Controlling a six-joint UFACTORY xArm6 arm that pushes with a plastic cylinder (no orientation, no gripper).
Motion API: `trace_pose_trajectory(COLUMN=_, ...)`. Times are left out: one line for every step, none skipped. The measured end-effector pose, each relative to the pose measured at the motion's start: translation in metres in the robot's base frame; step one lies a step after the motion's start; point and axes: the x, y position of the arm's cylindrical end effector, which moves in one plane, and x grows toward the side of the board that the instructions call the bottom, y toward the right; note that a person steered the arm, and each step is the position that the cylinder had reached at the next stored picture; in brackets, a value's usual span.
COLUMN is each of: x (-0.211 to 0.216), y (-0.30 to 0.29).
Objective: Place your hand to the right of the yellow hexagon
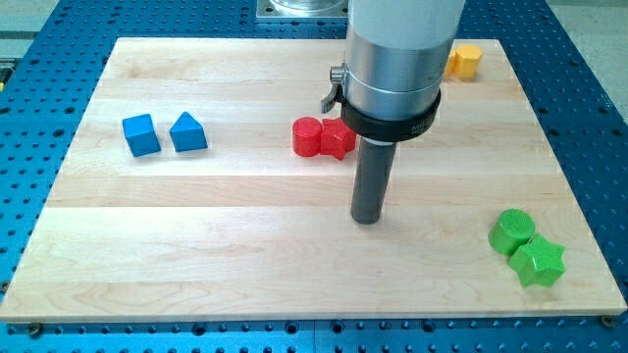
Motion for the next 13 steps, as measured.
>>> trace_pose_trajectory(x=0.002, y=0.005)
trace_pose_trajectory(x=0.002, y=0.005)
trace_pose_trajectory(x=0.002, y=0.005)
trace_pose_trajectory(x=0.003, y=0.005)
trace_pose_trajectory(x=0.010, y=0.009)
trace_pose_trajectory(x=0.023, y=0.010)
trace_pose_trajectory(x=0.041, y=0.010)
trace_pose_trajectory(x=0.014, y=0.025)
trace_pose_trajectory(x=-0.025, y=0.052)
trace_pose_trajectory(x=-0.079, y=0.096)
trace_pose_trajectory(x=-0.125, y=0.144)
trace_pose_trajectory(x=-0.167, y=0.204)
trace_pose_trajectory(x=-0.210, y=0.254)
